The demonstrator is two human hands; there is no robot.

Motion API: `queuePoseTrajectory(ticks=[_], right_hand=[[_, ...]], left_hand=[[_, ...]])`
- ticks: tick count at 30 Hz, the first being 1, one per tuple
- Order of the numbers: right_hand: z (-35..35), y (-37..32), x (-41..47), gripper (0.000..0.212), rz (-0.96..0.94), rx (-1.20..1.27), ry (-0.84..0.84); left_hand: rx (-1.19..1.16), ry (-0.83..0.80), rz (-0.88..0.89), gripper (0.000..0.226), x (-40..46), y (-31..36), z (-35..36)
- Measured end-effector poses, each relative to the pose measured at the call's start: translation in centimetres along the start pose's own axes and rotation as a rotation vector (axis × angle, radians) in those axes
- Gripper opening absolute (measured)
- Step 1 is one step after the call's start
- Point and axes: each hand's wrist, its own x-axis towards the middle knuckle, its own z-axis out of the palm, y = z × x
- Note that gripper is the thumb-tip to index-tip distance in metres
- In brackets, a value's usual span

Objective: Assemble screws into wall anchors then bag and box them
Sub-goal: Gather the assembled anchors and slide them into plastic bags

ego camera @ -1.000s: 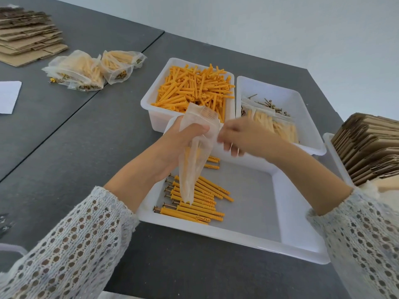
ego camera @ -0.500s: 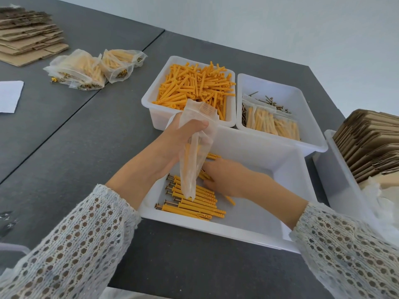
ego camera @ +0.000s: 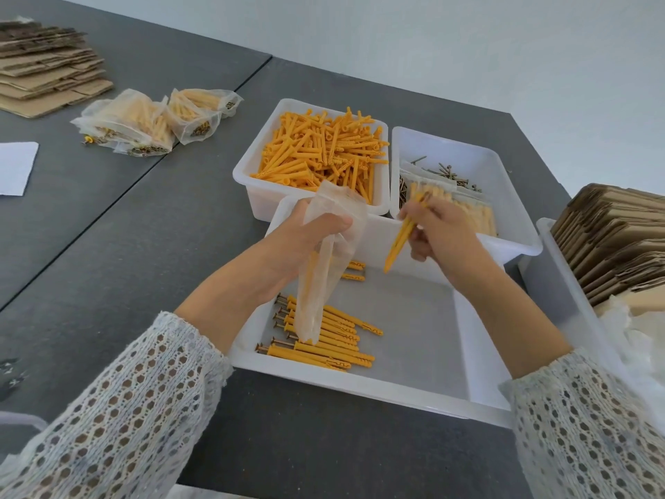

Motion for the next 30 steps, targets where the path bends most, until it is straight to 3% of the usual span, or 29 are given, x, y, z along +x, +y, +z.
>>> queuePoseTrajectory(ticks=[4, 9, 11, 14, 16, 18, 19, 22, 24, 27, 30], right_hand=[[0.2, -1.1, 0.0, 0.025, -0.059, 0.471, 0.117], [2.5, -1.9, 0.0, 0.028, -0.099, 0.626, 0.047], [3.4, -1.9, -0.2, 0.030, -0.142, 0.499, 0.006], [4.4, -1.6, -0.3, 0.034, -0.211, 0.073, -0.077], [4.8, -1.4, -0.7, 0.056, -0.230, -0.081, -0.230], [5.3, -1.1, -1.3, 0.073, -0.269, -0.100, -0.243], [5.6, -1.1, -1.6, 0.071, -0.284, -0.079, -0.197], [5.7, 0.0, -0.8, 0.041, -0.279, -0.092, 0.032], [5.4, 0.9, -0.2, 0.034, -0.258, -0.210, 0.077], [5.6, 2.2, -0.3, 0.038, -0.327, -0.589, -0.098], [6.5, 3.2, -0.7, 0.020, -0.288, -0.990, -0.316]], left_hand=[[0.074, -0.023, -0.055, 0.081, 0.4, -0.3, 0.0], [0.149, -0.020, -0.077, 0.084, 0.3, -0.2, 0.3], [0.150, -0.023, -0.080, 0.084, 0.2, -0.2, 0.5], [0.116, -0.054, -0.060, 0.082, 0.3, -0.1, 0.6], [0.104, -0.069, -0.047, 0.078, 0.5, -0.2, 0.6], [0.101, -0.074, -0.035, 0.076, 0.6, -0.2, 0.5], [0.095, -0.080, -0.028, 0.073, 0.6, -0.2, 0.5], [0.051, -0.111, 0.032, 0.053, 0.3, -0.1, 0.5], [0.001, -0.088, 0.056, 0.046, 0.2, 0.0, 0.4], [-0.074, -0.087, 0.077, 0.047, 0.3, -0.2, 0.0], [-0.093, -0.102, 0.077, 0.052, 0.5, -0.5, -0.1]])
